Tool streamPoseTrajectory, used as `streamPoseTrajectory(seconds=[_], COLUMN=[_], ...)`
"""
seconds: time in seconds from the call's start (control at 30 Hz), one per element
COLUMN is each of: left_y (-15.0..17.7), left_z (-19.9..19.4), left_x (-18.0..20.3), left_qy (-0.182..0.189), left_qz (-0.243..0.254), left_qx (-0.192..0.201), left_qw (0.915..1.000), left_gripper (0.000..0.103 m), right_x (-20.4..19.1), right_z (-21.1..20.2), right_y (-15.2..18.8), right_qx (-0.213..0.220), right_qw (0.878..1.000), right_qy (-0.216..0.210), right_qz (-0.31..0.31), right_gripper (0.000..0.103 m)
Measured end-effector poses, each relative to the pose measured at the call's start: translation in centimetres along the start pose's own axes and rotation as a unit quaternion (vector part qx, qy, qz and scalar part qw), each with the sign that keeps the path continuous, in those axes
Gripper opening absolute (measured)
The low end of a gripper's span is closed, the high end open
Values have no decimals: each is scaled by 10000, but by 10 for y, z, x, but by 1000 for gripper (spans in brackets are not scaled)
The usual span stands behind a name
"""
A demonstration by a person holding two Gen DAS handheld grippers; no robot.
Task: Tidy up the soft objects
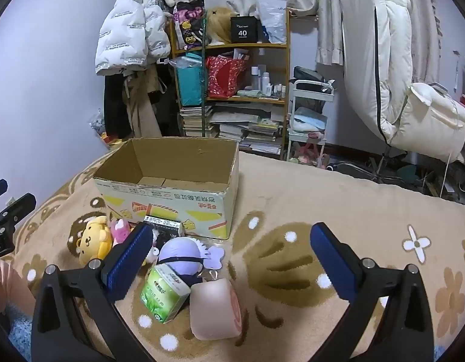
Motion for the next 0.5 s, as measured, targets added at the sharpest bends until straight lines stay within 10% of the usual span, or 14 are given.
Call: streamPoseTrajectory(seconds=[0.5], left_y=[0], left_z=[0], left_x=[0], left_qy=[-4], left_qz=[-50], left_qx=[9], left_qw=[10000], left_gripper=[102], right_x=[4], right_z=[2], right_y=[-1], right_qx=[-79], right_qw=[9999], right_qy=[63], right_qz=[-7], right_gripper=[103])
Point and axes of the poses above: each gripper's, at about its wrist camera, not at the fingertips, and z roughly the way its jaws point, x to its right, y to its underside, the point moved 3 cm from there along z, roughly the way its jaws point, and after that the axes turned 10 degrees about x, right-handed, at the moved point
